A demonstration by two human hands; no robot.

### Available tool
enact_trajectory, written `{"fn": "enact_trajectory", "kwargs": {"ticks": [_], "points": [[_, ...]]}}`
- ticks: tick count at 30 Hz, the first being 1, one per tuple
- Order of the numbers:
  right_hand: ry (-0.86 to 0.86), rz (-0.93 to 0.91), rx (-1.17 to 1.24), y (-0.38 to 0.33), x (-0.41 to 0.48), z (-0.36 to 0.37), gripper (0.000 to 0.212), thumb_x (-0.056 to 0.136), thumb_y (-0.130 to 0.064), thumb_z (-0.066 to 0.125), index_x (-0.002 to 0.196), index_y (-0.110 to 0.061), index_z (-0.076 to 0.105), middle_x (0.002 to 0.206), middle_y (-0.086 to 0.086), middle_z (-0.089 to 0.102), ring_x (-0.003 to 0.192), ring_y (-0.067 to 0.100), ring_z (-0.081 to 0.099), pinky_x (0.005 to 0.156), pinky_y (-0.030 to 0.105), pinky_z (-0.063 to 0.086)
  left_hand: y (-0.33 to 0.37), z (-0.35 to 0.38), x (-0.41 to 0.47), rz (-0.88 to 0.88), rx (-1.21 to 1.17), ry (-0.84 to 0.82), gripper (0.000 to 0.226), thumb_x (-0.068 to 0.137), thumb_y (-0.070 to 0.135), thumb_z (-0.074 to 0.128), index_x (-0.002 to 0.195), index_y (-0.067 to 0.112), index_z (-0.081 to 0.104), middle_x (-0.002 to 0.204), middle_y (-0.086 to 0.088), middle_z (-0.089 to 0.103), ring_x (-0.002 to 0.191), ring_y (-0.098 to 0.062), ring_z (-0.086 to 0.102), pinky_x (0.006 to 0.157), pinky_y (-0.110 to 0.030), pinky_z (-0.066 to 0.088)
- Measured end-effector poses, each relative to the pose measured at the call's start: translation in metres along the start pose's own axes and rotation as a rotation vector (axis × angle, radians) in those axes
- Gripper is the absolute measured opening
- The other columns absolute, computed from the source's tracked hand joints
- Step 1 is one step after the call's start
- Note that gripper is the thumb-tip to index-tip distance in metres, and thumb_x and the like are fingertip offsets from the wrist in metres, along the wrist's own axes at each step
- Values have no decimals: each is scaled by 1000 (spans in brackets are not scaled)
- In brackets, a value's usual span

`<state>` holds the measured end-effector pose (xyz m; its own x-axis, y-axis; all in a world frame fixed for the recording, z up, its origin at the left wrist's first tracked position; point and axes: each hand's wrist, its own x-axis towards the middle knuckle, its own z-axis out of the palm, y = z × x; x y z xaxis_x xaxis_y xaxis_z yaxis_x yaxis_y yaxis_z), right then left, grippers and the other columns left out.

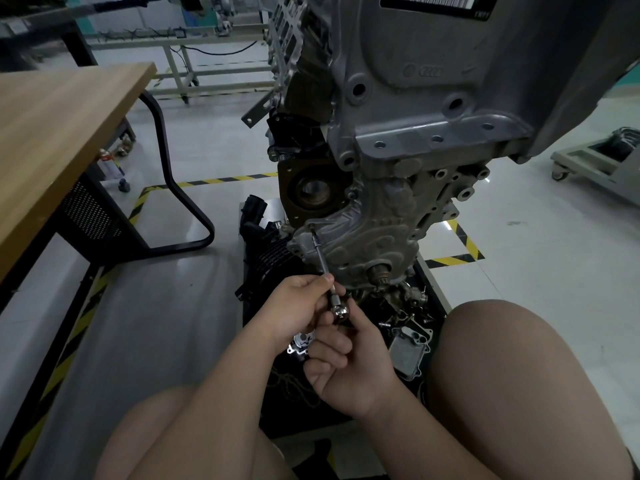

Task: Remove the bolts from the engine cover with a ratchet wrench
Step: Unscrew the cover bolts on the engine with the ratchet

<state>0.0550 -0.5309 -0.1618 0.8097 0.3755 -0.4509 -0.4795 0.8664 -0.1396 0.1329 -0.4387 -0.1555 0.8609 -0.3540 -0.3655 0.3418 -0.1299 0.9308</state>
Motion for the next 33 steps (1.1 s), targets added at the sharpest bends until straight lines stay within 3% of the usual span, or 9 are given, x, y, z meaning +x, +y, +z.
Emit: {"fn": "enact_trajectory", "kwargs": {"ticks": [11,15,18,21,24,28,33], "points": [[106,-94,-215,1,7,-4,52,90,-60,47,64,-16,57,40,-5,33,31,9,28,37,21,30,0,0,-3,45,2,61,36,96,31,57,64,17,69,43,4,47,36,-6,43,36,-13,33],[288,-291,-652,2,9,-11,51,94,-55,48,69,-12,60,44,0,41,36,13,34,43,24,33,-1,-2,-3,44,26,78,37,94,33,59,61,20,71,51,-1,53,39,-10,42,39,-18,33],[422,-525,-1113,-3,7,-15,47,90,-47,58,57,-13,60,43,0,50,38,12,44,43,22,37,-4,-2,-3,47,66,125,36,93,32,60,62,19,72,51,4,58,38,-2,45,39,-12,35],[472,-671,-1289,-9,5,-17,41,82,-38,72,50,-18,55,44,-3,56,40,7,48,43,20,37,-4,2,-2,44,76,139,34,93,31,60,64,17,71,48,7,57,38,0,46,40,-10,35],[499,-699,-1301,-11,5,-17,26,78,-35,77,64,-19,62,53,-1,62,47,10,55,48,26,44,-2,4,-2,46,68,124,33,95,28,59,67,13,69,41,12,51,35,1,43,39,-10,34],[487,-657,-1202,-8,4,-14,31,81,-36,74,65,-14,60,53,3,60,49,17,54,51,32,45,2,4,-4,35,49,107,32,95,28,58,71,10,68,44,9,56,35,0,44,37,-12,33],[415,-636,-1157,-4,1,-12,43,90,-42,59,59,-14,64,51,7,61,45,15,54,47,23,46,1,-1,-3,-18,57,54,37,96,37,53,72,17,71,51,4,52,39,-9,36,36,-18,29]]}}
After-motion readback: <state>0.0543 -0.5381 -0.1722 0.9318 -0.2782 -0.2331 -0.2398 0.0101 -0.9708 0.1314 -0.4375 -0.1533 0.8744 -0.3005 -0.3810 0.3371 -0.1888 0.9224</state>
